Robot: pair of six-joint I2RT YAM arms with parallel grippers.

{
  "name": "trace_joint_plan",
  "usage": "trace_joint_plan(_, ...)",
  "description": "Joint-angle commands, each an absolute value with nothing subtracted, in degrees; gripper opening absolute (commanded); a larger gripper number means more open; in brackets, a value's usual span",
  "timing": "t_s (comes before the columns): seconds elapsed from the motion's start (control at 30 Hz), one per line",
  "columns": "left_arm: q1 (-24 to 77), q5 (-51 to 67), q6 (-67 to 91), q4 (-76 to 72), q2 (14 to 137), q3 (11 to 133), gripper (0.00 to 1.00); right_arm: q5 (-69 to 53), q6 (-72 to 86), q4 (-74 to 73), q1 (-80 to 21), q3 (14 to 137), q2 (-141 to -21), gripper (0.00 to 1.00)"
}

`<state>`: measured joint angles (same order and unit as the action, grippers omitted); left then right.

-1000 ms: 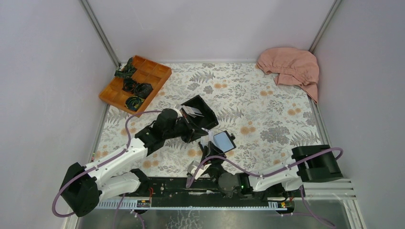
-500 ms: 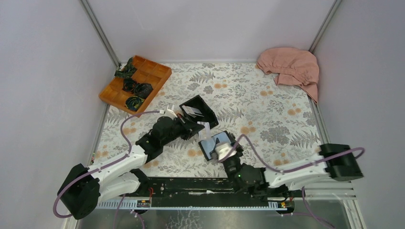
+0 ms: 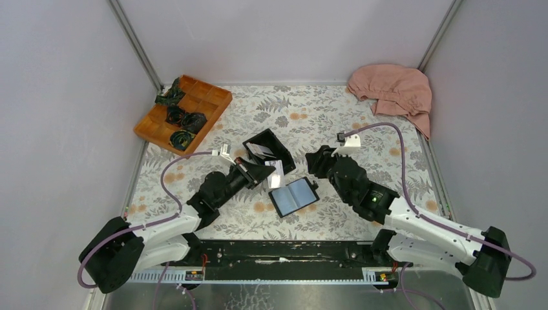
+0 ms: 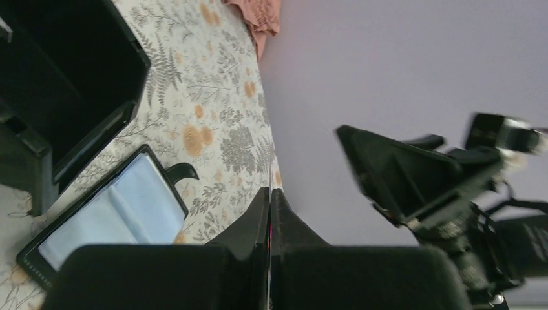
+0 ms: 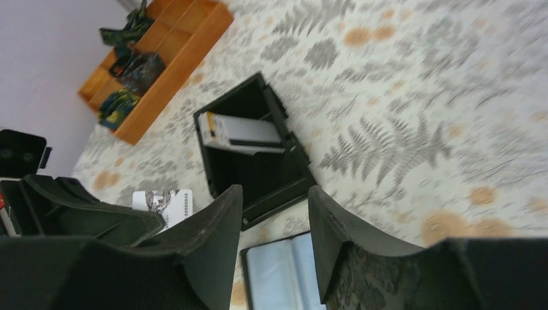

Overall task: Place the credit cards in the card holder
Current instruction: Pick up the credit card from the storage box.

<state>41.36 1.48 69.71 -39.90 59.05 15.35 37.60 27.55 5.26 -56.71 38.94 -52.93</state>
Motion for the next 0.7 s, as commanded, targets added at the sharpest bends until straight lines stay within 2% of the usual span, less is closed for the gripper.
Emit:
trace_joint_plan(0.0, 42.31, 1.26, 67.86, -58.89, 62.06, 12.61, 0.00, 12.05, 41.83, 10.42, -48.47, 34.51, -51.59, 0.49)
trace_joint_plan(0.13, 42.79, 1.42, 68.74, -66.72, 65.58, 11.55, 0.00, 2.32, 46.98, 17.48, -43.84, 29.66, -51.12, 0.49)
trace_joint_plan(0.3, 43.41, 1.55, 71.00, -77.19, 71.76, 10.59, 0.00, -4.17, 52.40, 26.23, -42.46, 26.02, -52.94, 0.46)
trace_joint_plan(0.43, 43.83, 1.59, 72.01, -80.57, 74.91, 10.48, 0.00, -6.38, 54.56, 32.25, -42.33, 23.67, -54.51, 0.46)
trace_joint_plan(0.67, 44.21, 1.55, 72.60, -83.37, 77.83, 10.43, 0.00, -8.25, 55.70, 34.56, -42.25, 22.28, -54.34, 0.45)
